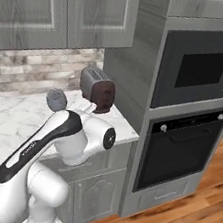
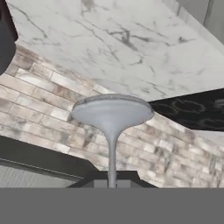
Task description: Retrieve the wine glasses from the counter and place one next to each plate.
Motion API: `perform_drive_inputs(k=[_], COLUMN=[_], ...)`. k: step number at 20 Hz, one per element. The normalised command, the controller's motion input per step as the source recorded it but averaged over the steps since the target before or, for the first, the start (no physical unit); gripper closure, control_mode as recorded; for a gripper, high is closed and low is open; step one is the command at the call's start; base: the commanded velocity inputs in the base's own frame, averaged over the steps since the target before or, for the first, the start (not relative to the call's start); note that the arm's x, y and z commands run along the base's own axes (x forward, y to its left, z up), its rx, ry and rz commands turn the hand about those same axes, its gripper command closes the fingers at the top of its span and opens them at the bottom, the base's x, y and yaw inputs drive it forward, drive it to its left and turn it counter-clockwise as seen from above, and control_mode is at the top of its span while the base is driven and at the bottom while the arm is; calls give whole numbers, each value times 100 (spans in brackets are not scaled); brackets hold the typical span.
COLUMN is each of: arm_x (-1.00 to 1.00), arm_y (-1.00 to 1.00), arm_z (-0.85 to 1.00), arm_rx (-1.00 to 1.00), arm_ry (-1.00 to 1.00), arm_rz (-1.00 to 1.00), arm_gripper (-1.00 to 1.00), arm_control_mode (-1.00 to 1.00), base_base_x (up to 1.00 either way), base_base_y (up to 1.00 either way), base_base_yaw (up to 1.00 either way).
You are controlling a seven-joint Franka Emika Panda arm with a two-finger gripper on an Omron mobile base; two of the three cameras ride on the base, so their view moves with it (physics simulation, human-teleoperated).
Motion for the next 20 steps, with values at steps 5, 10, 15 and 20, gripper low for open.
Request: perform_drive_inputs(k=[5, 10, 15, 20], arm_x=[0, 0, 0, 0], arm_y=[0, 0, 0, 0], arm_z=[0, 0, 0, 0], arm_rx=[0, 0, 0, 0], arm_ry=[0, 0, 0, 0], arm_rz=[0, 0, 0, 0], arm_gripper=[100, 100, 100, 100], arm_control_mode=[100, 100, 100, 100], base_base_x=[-100, -100, -100, -100], base_base_y=[-32, -61, -46, -16], base_base_yaw=[0, -9, -31, -30])
